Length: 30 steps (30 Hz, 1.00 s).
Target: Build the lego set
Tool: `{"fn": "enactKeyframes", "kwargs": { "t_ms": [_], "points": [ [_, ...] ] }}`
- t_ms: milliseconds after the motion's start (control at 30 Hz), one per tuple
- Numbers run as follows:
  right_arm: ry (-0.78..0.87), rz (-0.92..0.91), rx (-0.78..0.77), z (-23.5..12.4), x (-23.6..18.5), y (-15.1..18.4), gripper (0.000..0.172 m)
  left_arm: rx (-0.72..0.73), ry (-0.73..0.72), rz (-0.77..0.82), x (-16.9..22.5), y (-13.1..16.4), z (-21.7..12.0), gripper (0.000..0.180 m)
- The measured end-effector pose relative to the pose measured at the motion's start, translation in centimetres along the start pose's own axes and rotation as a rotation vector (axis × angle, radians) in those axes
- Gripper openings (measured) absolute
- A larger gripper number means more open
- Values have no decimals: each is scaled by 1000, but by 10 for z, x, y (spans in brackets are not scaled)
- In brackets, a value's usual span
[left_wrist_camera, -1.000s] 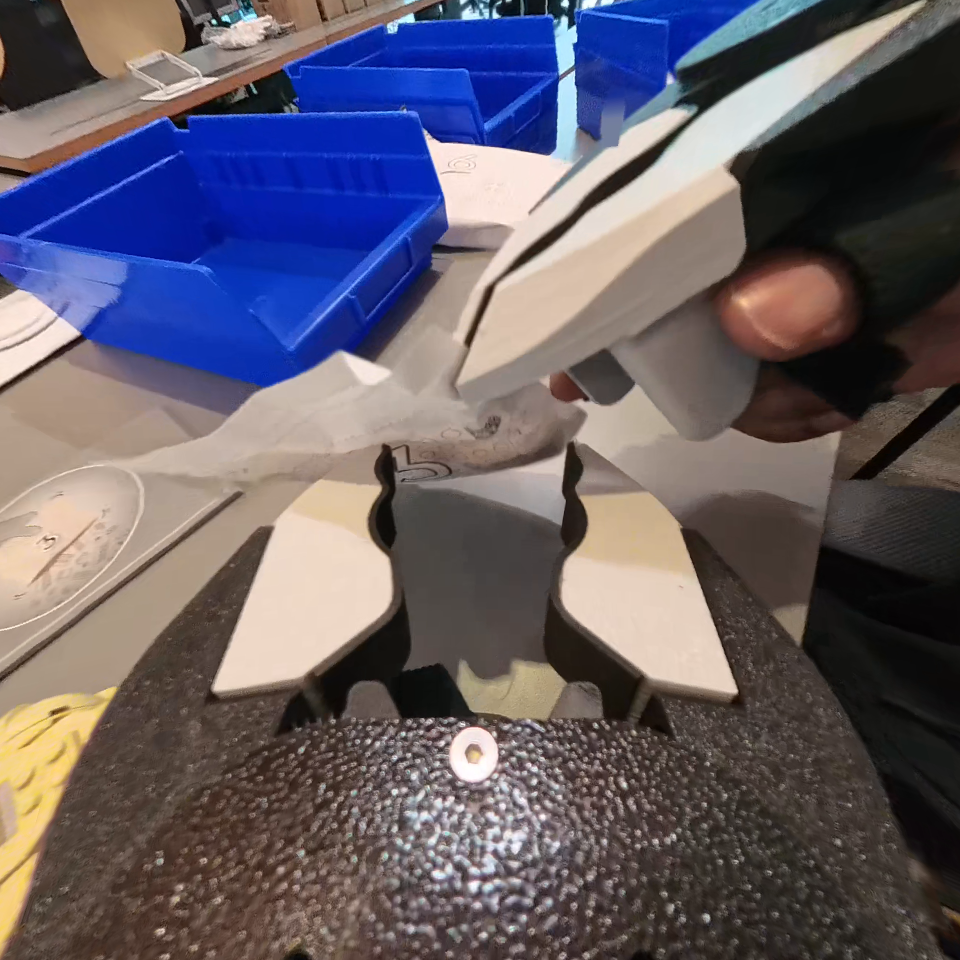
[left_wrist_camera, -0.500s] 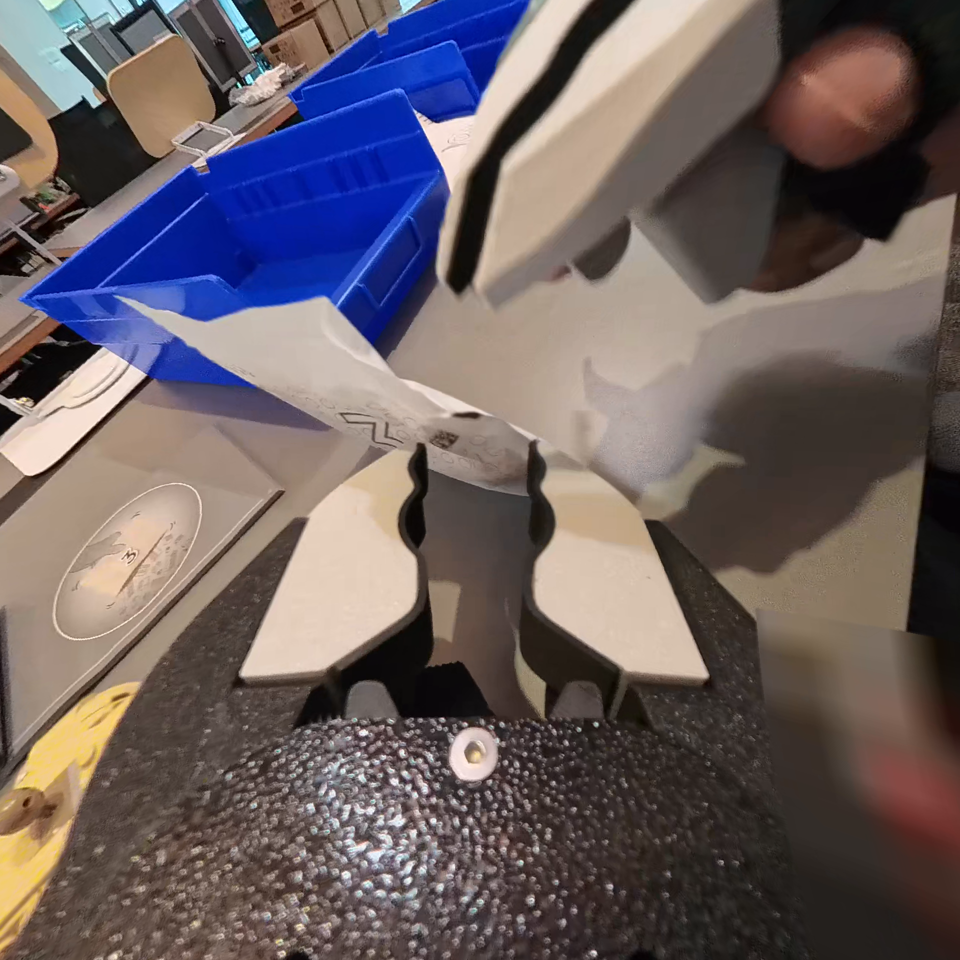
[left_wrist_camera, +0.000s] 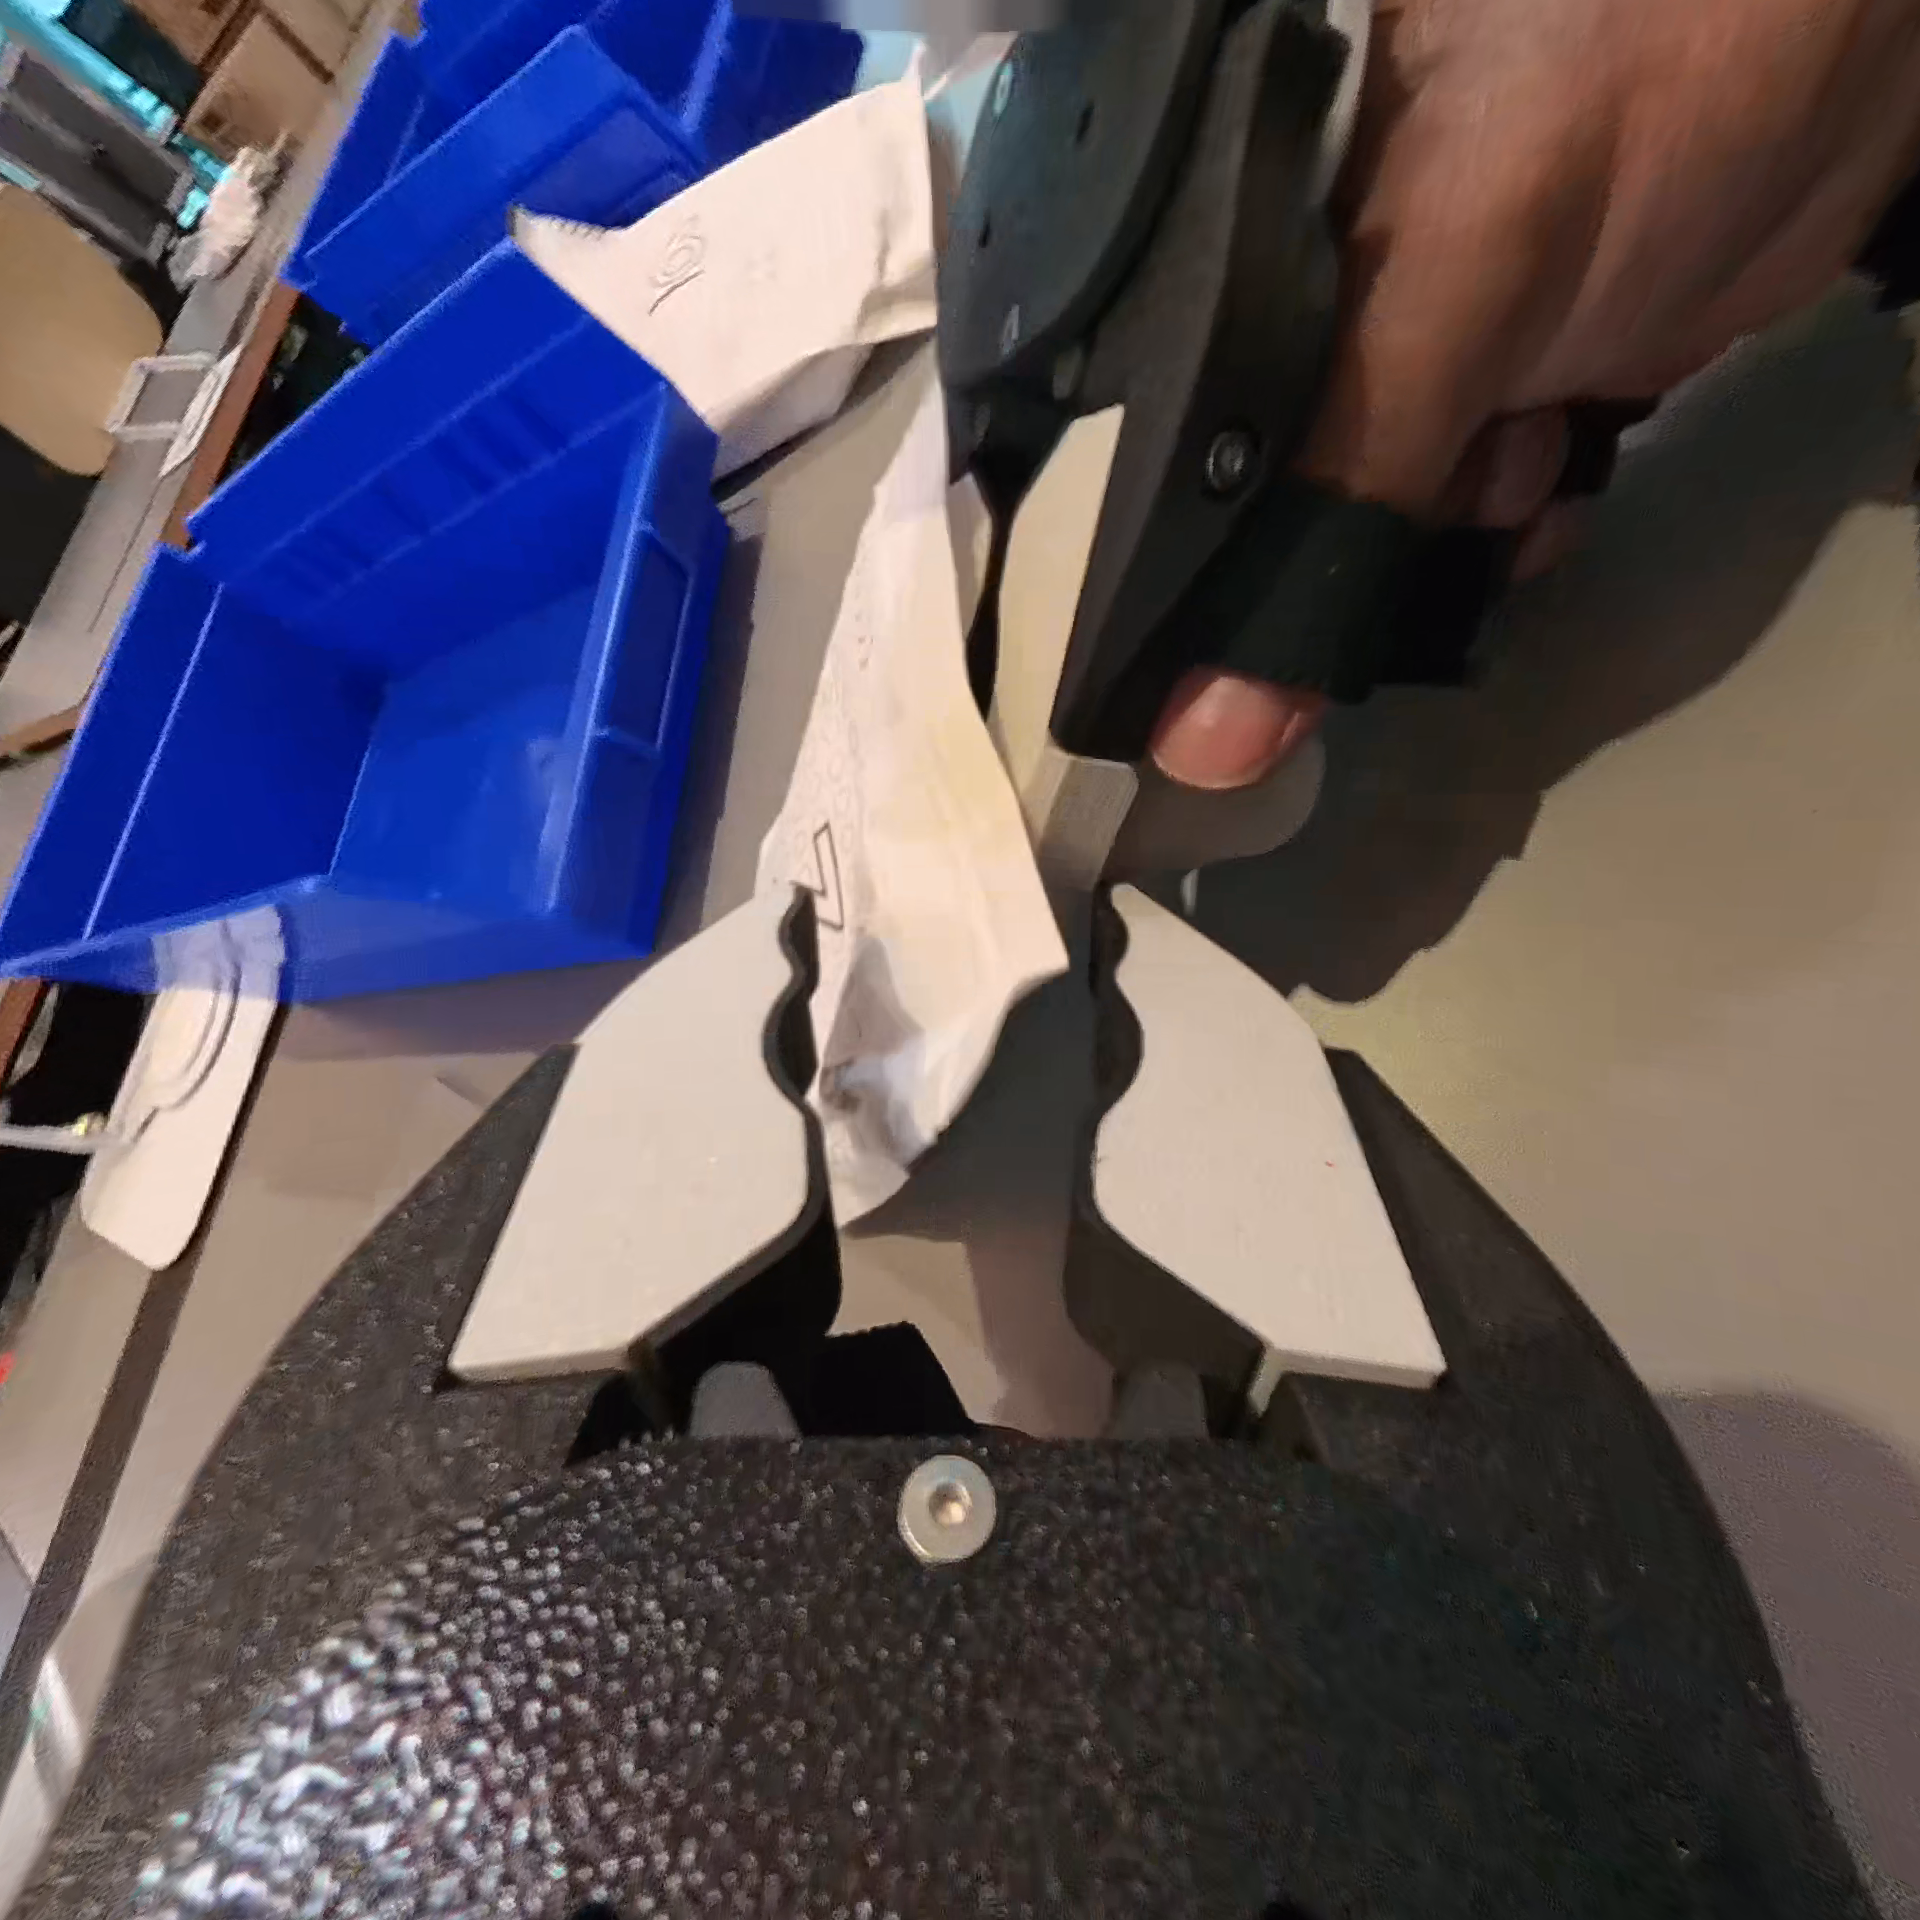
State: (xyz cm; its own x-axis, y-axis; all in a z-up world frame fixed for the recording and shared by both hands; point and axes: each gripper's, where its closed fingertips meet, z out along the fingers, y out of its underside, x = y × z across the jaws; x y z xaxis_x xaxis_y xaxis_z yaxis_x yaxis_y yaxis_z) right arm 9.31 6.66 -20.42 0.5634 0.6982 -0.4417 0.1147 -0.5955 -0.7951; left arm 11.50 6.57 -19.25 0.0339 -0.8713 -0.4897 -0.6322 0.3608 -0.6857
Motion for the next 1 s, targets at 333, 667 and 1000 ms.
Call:
{"fn": "enactKeyframes", "kwargs": {
  "t_ms": [333, 667, 1000],
  "points": [
    [212, -81, -156, -63, 26, 51, 16, -46, -63, 121, 29, 27, 11, 44],
    [257, -155, -218, -78, 47, 44, 18, -26, 119, -33, 32, 47, -25, 55],
    [412, -268, -335, -66, 117, 5, 12, -146, 270, -502, 56, 44, -27, 52]
  ]
}}
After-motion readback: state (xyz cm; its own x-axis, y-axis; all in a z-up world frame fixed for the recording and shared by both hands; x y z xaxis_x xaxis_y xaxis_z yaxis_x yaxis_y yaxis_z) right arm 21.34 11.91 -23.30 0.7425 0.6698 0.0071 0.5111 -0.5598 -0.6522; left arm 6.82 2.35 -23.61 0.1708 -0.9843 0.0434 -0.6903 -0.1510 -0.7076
